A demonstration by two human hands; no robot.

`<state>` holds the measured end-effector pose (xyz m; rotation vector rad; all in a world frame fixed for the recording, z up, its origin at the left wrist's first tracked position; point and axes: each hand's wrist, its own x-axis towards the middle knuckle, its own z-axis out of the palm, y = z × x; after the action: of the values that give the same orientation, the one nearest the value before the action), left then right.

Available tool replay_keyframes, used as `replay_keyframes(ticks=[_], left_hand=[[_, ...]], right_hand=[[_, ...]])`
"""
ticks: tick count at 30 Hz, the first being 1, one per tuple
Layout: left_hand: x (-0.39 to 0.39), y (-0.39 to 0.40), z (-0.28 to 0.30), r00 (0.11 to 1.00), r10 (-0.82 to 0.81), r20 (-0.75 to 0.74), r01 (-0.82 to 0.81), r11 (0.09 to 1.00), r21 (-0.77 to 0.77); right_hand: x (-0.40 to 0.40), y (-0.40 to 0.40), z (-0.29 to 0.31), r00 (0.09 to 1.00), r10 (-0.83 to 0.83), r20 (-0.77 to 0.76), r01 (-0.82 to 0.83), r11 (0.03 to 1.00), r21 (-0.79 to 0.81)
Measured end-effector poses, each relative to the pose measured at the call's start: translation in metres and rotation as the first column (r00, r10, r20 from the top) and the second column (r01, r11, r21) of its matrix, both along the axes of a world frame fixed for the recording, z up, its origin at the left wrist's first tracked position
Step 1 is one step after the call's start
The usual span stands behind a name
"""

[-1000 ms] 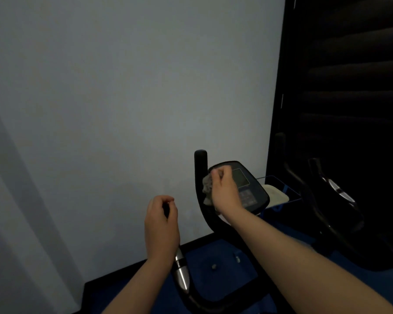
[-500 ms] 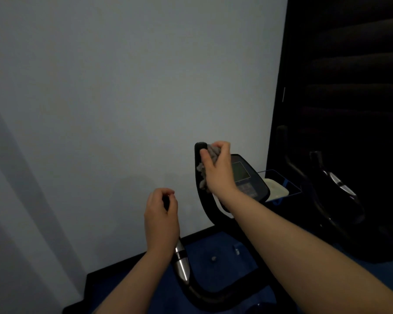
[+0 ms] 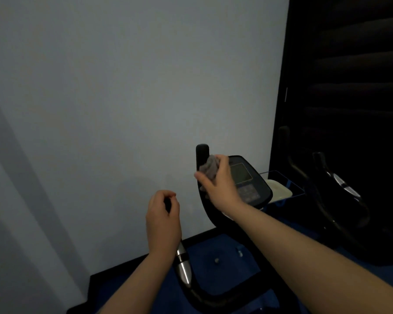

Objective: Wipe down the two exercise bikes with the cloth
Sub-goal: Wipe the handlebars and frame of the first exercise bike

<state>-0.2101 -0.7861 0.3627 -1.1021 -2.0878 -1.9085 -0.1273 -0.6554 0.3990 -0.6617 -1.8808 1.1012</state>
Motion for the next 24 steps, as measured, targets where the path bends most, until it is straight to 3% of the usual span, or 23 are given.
replay_keyframes(ticks=[2, 3, 5, 7, 10, 12, 14, 21, 24], left_hand=[[0.001, 0.001, 0.001, 1.000, 0.006, 0.000, -0.006, 1.000, 0.010], [0.001, 0.001, 0.001, 1.000, 0.008, -0.002, -0.008, 1.000, 0.011], [0.001, 0.001, 0.001, 1.000, 0.007, -0.002, -0.007, 1.000, 0.012], [0.001, 0.000, 0.001, 1.000, 0.010, -0.001, -0.010, 1.000, 0.008], [0.001, 0.000, 0.001, 1.000, 0.003, -0.004, -0.003, 1.000, 0.003], [0.001, 0.000, 0.001, 1.000, 0.001, -0.013, -0.001, 1.000, 0.008], [0.001, 0.001, 0.000, 1.000, 0.001, -0.010, -0.001, 1.000, 0.009], [0.001, 0.000, 0.000, 1.000, -0.006, 0.006, 0.006, 1.000, 0.002], [0.001, 0.000, 0.001, 1.000, -0.001, -0.007, 0.001, 1.000, 0.004]], right_hand=[[0.014, 0.007, -0.004, 0.994, 0.104, 0.042, -0.101, 0.993, -0.059], [0.018, 0.010, 0.001, 0.988, 0.157, -0.014, -0.157, 0.977, -0.141], [0.014, 0.013, 0.018, 0.980, 0.120, -0.158, -0.154, 0.962, -0.225], [-0.002, 0.004, 0.033, 0.982, 0.006, -0.191, -0.042, 0.983, -0.181], [-0.013, -0.016, 0.022, 0.974, -0.226, 0.017, 0.224, 0.970, 0.093], [-0.002, -0.017, 0.011, 0.952, -0.239, 0.193, 0.213, 0.966, 0.146], [0.008, -0.009, 0.009, 0.920, -0.172, 0.352, 0.155, 0.985, 0.078], [-0.008, -0.023, 0.032, 0.892, -0.344, 0.293, 0.306, 0.937, 0.169], [0.012, -0.029, 0.002, 0.838, -0.371, 0.401, 0.227, 0.904, 0.363]])
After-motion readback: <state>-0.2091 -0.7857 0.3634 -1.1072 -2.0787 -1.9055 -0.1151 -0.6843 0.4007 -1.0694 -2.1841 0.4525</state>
